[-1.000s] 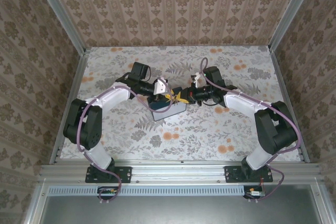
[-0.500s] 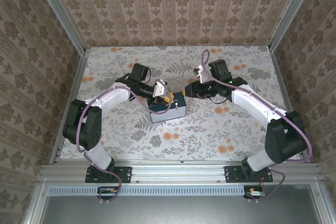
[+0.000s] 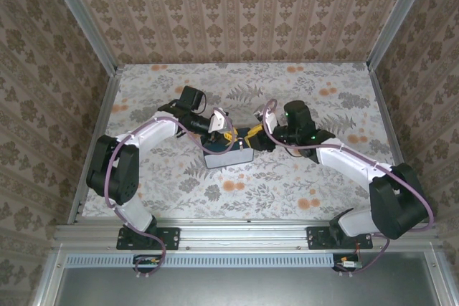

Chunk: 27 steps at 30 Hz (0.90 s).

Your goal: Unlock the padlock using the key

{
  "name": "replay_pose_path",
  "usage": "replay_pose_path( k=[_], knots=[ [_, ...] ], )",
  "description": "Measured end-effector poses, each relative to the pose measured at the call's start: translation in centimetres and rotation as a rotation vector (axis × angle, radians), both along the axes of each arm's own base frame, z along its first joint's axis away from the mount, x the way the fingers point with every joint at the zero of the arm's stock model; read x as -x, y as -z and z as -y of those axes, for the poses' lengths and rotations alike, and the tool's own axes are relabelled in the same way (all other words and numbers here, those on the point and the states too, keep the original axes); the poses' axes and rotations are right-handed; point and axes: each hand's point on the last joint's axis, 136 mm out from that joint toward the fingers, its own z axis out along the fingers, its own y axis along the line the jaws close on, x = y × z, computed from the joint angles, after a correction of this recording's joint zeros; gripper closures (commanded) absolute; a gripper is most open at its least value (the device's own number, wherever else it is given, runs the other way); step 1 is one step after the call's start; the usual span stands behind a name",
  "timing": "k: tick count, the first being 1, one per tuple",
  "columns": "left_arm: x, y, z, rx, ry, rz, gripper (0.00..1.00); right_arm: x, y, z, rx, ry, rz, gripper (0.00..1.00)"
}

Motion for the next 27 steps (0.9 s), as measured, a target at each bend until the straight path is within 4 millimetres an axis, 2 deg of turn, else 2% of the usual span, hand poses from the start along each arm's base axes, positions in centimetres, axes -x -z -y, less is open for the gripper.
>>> replay_pose_path(
  k=[4, 11, 27],
  knots=[
    [0.1, -0.1, 0.0, 0.001, 0.002, -0.005, 0.96, -0.3, -0.5, -0.5, -0.002, -0.019, 0.063, 0.70],
    [0.0, -0.8, 0.4, 0.022, 0.016, -0.004, 0.96, 0.0, 0.1, -1.3, 0.015, -0.074, 0.087, 0.72],
    [-0.1, -0.9, 0.9, 0.033, 0.033, -0.013, 0.96, 0.2, 0.9, -1.1, 0.065, -0.107, 0.119, 0.80]
  ],
)
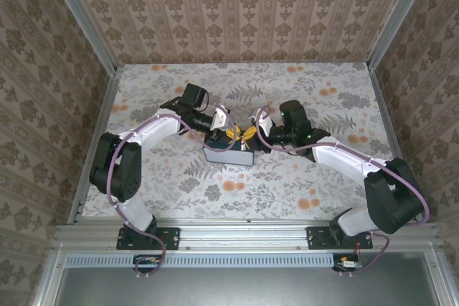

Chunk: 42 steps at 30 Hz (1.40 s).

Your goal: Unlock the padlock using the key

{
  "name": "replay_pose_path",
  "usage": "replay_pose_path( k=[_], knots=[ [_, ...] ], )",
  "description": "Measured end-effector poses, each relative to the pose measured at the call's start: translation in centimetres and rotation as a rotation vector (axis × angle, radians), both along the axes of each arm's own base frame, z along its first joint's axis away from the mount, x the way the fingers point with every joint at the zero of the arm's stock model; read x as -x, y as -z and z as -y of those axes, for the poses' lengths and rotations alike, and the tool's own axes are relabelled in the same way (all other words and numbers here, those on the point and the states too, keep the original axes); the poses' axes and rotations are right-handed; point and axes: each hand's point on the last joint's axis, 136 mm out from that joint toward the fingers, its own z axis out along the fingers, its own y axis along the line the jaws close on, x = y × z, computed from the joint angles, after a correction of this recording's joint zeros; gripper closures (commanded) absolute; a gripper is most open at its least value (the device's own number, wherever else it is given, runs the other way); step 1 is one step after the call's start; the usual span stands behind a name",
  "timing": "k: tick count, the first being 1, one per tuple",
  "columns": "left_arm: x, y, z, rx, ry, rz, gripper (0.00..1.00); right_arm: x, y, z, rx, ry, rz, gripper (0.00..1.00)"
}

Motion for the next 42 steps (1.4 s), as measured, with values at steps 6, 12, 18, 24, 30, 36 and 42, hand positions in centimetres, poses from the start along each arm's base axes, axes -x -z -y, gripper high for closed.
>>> replay_pose_path(
  k=[6, 12, 18, 24, 30, 36, 42],
  knots=[
    [0.1, 0.2, -0.2, -0.007, 0.000, -0.007, 0.96, -0.5, 0.1, -0.3, 0.004, -0.002, -0.002, 0.84],
    [0.0, 0.3, -0.4, -0.015, -0.002, -0.004, 0.96, -0.4, 0.3, -0.4, 0.010, -0.012, -0.020, 0.87],
    [0.0, 0.3, -0.5, -0.015, -0.003, -0.007, 0.96, -0.1, 0.0, -0.7, -0.014, -0.032, -0.056, 0.97],
    [0.0, 0.1, -0.6, -0.002, -0.002, -0.017, 0.96, -0.2, -0.5, -0.9, -0.059, 0.009, -0.200, 1.00],
    [0.2, -0.1, -0.6, 0.009, 0.006, -0.023, 0.96, 0.0, -0.7, -0.8, -0.073, 0.060, -0.331, 1.00],
    [0.3, 0.2, -0.7, -0.001, -0.008, -0.036, 0.96, 0.0, -0.4, -1.1, -0.125, 0.162, -0.555, 1.00],
    [0.5, 0.8, -0.9, -0.019, -0.025, -0.055, 0.96, 0.2, 0.2, -1.5, -0.174, 0.324, -0.794, 1.00]
  ],
)
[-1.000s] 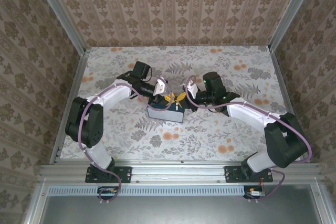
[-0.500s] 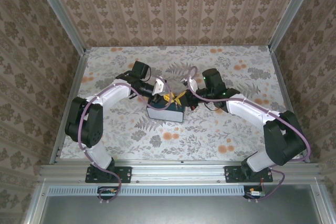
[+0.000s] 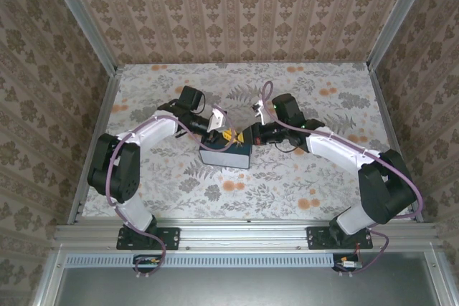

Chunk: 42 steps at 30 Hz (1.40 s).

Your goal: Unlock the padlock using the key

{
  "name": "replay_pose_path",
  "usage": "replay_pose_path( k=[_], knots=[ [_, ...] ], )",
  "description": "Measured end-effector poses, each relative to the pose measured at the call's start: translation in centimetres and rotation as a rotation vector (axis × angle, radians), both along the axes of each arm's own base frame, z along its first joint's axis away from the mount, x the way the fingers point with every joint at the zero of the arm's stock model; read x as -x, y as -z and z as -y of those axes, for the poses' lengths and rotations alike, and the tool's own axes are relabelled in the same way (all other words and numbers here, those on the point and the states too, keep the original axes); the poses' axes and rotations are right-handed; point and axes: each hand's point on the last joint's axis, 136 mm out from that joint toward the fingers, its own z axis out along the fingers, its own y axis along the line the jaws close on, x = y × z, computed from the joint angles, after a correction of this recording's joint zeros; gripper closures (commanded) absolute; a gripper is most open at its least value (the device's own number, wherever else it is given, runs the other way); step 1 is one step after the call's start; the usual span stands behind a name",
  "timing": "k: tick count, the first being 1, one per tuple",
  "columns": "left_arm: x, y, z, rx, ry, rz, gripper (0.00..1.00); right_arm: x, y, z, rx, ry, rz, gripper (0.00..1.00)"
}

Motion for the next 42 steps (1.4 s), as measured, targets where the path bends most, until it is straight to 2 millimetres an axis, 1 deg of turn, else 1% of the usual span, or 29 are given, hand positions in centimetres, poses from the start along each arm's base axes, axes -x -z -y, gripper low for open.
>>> replay_pose_path(
  k=[6, 12, 13, 15, 17, 18, 19, 20, 22, 25, 28, 32, 33, 35, 37, 39, 42],
  knots=[
    [-0.3, 0.1, 0.0, -0.016, -0.014, 0.015, 0.96, -0.3, 0.2, 0.1, -0.057, 0.170, -0.204, 1.00],
    [-0.4, 0.1, 0.6, -0.031, -0.024, 0.051, 0.92, -0.5, 0.4, 0.8, -0.130, 0.342, -0.368, 1.00],
    [-0.4, 0.2, 0.7, -0.037, -0.025, 0.059, 0.91, -0.5, 0.4, 0.9, -0.143, 0.369, -0.398, 1.00],
    [-0.4, 0.2, 0.8, -0.048, -0.029, 0.074, 0.83, -0.5, 0.5, 1.1, -0.166, 0.413, -0.445, 1.00],
    [-0.4, 0.3, 0.9, -0.056, -0.031, 0.086, 0.79, -0.6, 0.6, 1.3, -0.180, 0.453, -0.483, 1.00],
    [-0.4, 0.3, 1.0, -0.055, -0.031, 0.093, 0.73, -0.6, 0.5, 1.3, -0.184, 0.462, -0.492, 1.00],
    [-0.4, 0.1, 1.2, -0.049, -0.031, 0.102, 0.71, -0.6, 0.5, 1.2, -0.189, 0.470, -0.501, 1.00],
    [-0.4, 0.0, 1.4, -0.041, -0.027, 0.113, 0.70, -0.6, 0.4, 1.2, -0.192, 0.479, -0.504, 1.00],
    [-0.1, -0.5, 1.8, -0.025, -0.018, 0.133, 0.64, -0.5, 0.4, 1.3, -0.197, 0.493, -0.516, 1.00],
    [0.2, -1.1, 1.7, 0.003, -0.028, 0.153, 0.60, -0.2, 0.4, 1.6, -0.202, 0.498, -0.520, 1.00],
    [0.2, -2.9, 1.4, 0.064, -0.037, 0.178, 0.59, 0.2, 0.4, 1.9, -0.194, 0.501, -0.524, 1.00],
    [-0.7, -5.3, 0.1, 0.118, -0.071, 0.215, 0.59, 0.2, 0.6, 2.4, -0.182, 0.509, -0.526, 1.00],
    [-1.1, -5.6, -0.3, 0.121, -0.086, 0.218, 0.59, 0.2, 0.7, 2.5, -0.179, 0.509, -0.527, 0.99],
    [-1.8, -5.7, -1.0, 0.120, -0.120, 0.216, 0.59, 0.3, 1.0, 2.8, -0.161, 0.506, -0.523, 0.83],
    [-2.8, -4.9, -1.7, 0.099, -0.173, 0.203, 0.58, 0.6, 1.5, 3.1, -0.127, 0.494, -0.521, 0.74],
    [-3.6, -3.8, -2.1, 0.065, -0.237, 0.184, 0.58, 0.6, 1.8, 3.2, -0.092, 0.473, -0.518, 0.73],
    [-4.8, -2.0, -2.2, 0.004, -0.358, 0.137, 0.58, 0.2, 1.3, 3.2, -0.040, 0.423, -0.464, 0.72]
  ],
)
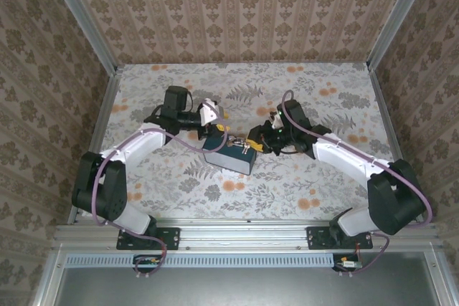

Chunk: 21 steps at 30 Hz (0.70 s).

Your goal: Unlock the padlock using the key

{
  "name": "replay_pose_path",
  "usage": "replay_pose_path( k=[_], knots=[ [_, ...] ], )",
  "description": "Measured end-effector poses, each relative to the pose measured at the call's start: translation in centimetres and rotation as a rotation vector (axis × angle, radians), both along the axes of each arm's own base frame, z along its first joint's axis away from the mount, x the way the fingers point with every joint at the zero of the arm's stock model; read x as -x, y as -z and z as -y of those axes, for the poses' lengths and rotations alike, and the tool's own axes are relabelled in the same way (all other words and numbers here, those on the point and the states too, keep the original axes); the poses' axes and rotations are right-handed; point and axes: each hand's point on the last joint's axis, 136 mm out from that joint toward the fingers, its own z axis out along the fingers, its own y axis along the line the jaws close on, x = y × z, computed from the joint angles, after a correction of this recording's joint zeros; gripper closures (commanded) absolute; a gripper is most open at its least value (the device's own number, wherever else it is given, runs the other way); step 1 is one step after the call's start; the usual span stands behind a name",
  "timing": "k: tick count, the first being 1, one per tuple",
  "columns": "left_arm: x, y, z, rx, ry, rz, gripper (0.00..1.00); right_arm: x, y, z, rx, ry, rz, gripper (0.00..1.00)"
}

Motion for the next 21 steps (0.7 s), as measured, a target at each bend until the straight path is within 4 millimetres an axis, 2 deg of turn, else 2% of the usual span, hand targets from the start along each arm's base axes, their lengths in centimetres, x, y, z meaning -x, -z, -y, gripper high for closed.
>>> replay_pose_path(
  k=[4, 7, 10, 14, 19, 21],
  knots=[
    [-1.1, 1.6, -0.3, -0.044, -0.166, -0.063, 0.59, -0.4, -1.5, 0.0, 0.060, -0.090, 0.094, 0.71],
    [-0.4, 2.1, -0.8, -0.054, -0.246, -0.100, 0.59, -0.8, -2.9, -0.3, 0.102, -0.170, 0.189, 0.69],
    [-0.2, 2.4, -1.8, -0.055, -0.307, -0.123, 0.58, -0.9, -3.6, -0.8, 0.166, -0.278, 0.298, 0.61],
    [-0.5, 2.8, -2.5, -0.039, -0.356, -0.174, 0.59, 0.0, -3.3, -1.9, 0.259, -0.448, 0.512, 0.49],
    [-0.6, 2.9, -2.5, -0.023, -0.379, -0.214, 0.60, 2.1, -1.2, -1.6, 0.356, -0.615, 0.801, 0.44],
    [-0.6, 3.0, -2.5, -0.022, -0.381, -0.222, 0.60, 2.1, -1.0, -1.5, 0.393, -0.663, 0.891, 0.44]
  ],
)
